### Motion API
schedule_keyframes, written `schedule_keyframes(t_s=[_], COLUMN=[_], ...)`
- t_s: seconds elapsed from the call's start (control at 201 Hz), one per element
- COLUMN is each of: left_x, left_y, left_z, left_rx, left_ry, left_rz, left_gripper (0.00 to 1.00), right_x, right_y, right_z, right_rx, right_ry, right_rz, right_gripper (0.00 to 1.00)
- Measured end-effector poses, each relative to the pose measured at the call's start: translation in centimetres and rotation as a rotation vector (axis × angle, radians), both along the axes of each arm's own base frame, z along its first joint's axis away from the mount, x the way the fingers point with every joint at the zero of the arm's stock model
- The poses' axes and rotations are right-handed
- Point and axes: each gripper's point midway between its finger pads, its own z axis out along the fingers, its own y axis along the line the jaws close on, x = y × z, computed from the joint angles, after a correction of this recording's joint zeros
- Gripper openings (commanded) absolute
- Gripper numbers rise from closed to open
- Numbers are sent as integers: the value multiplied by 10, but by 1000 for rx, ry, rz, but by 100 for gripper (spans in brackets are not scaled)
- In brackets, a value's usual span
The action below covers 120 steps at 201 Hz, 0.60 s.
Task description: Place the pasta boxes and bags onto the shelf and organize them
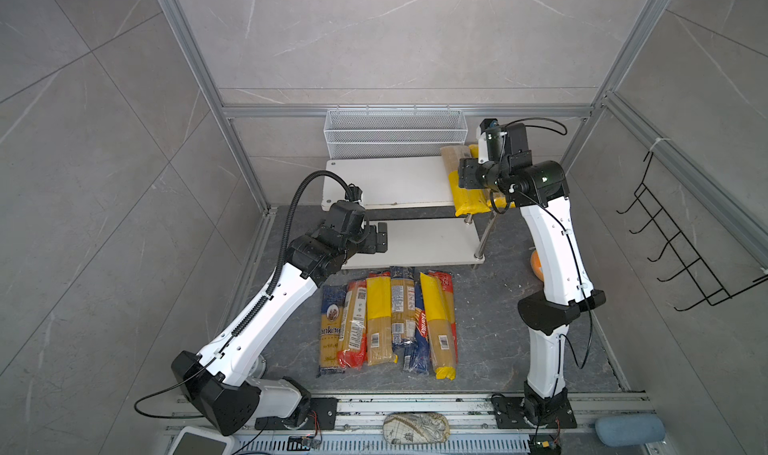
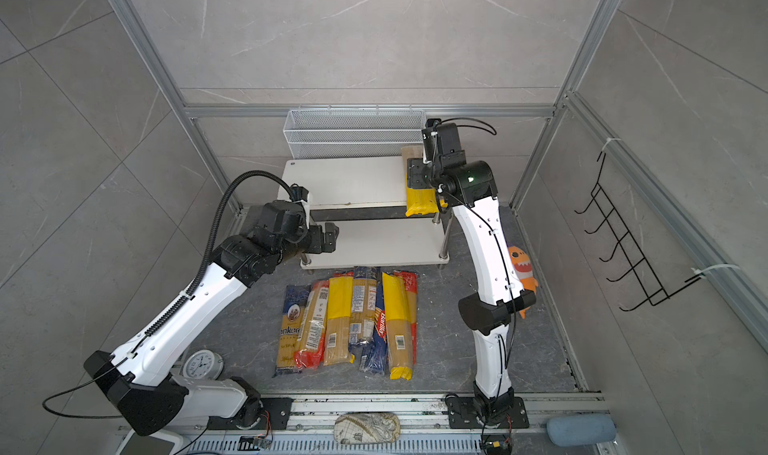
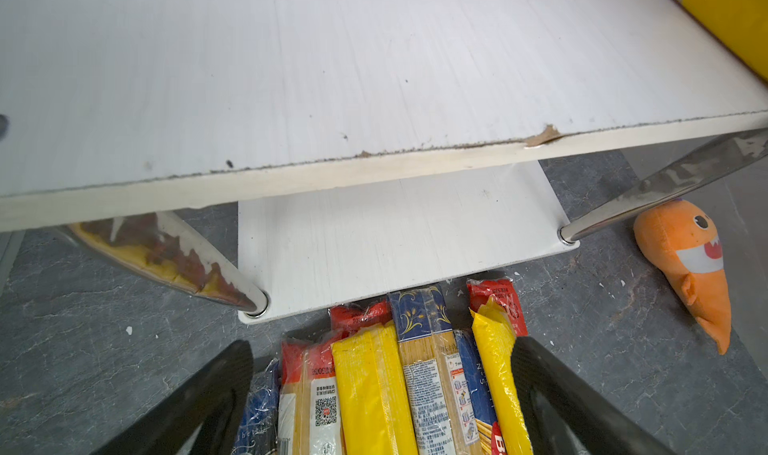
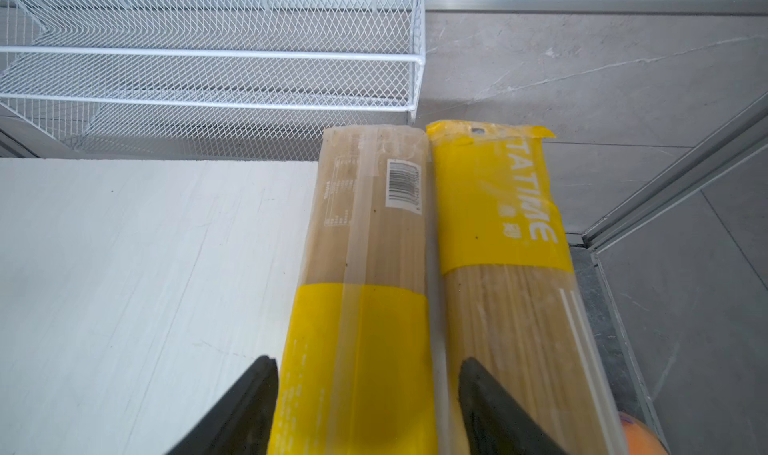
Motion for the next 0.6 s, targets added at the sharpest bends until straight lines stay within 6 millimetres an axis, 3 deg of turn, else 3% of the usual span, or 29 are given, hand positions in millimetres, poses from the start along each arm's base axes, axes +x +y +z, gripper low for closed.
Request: schedule_keyframes(t_s=[0.294, 0.597], left_x=[7, 8], left_y=[-8, -16], left_z=[5, 6], left_rx=[-23, -75], left_ry=[-18, -25], left_rz=[-23, -43], left_gripper=[100, 100], right_x=[-5, -58], right_y=[2, -12], right_z=[9, 46], right_rx=[24, 80], right_ry=[-16, -52], right_rz=[19, 53], right_gripper=[76, 78])
